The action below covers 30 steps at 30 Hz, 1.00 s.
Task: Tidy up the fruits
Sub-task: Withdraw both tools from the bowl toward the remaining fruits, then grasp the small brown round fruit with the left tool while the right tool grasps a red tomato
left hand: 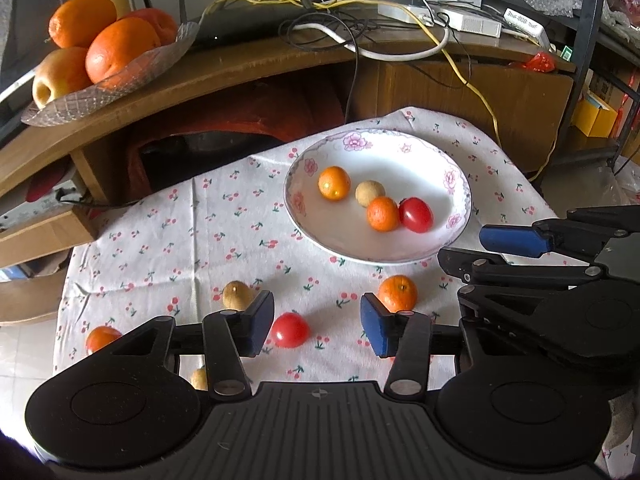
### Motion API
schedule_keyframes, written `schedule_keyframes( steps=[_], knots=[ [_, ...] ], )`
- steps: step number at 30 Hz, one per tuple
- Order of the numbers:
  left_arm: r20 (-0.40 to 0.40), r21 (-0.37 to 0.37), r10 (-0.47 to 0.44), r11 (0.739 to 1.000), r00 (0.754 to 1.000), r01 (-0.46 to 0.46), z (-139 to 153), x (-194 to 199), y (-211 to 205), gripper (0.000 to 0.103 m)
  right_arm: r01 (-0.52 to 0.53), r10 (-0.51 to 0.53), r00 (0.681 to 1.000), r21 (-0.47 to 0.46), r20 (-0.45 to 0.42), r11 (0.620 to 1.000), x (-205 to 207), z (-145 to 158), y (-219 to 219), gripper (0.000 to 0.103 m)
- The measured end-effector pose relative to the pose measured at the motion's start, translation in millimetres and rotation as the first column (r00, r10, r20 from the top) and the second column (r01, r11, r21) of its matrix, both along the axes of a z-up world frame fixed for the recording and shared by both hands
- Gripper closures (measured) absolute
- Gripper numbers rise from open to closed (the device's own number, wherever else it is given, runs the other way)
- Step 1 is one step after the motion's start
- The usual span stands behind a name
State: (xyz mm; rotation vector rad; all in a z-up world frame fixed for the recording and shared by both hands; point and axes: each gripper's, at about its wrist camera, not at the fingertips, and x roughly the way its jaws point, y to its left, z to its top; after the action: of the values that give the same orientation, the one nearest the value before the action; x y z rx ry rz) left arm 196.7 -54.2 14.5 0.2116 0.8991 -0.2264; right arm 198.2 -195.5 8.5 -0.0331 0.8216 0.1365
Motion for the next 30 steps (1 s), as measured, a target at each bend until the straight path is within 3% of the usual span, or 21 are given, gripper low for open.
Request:
schedule_keyframes(
  steps=[30],
  knots=[
    [-0.054, 0.032, -0.004, 0.999, 0.999, 0.006, -17, -27, 22, 0.052, -0.088, 0.086, 0.994, -0.021, -0.066, 0.996, -22, -16, 28, 0.07]
  ],
)
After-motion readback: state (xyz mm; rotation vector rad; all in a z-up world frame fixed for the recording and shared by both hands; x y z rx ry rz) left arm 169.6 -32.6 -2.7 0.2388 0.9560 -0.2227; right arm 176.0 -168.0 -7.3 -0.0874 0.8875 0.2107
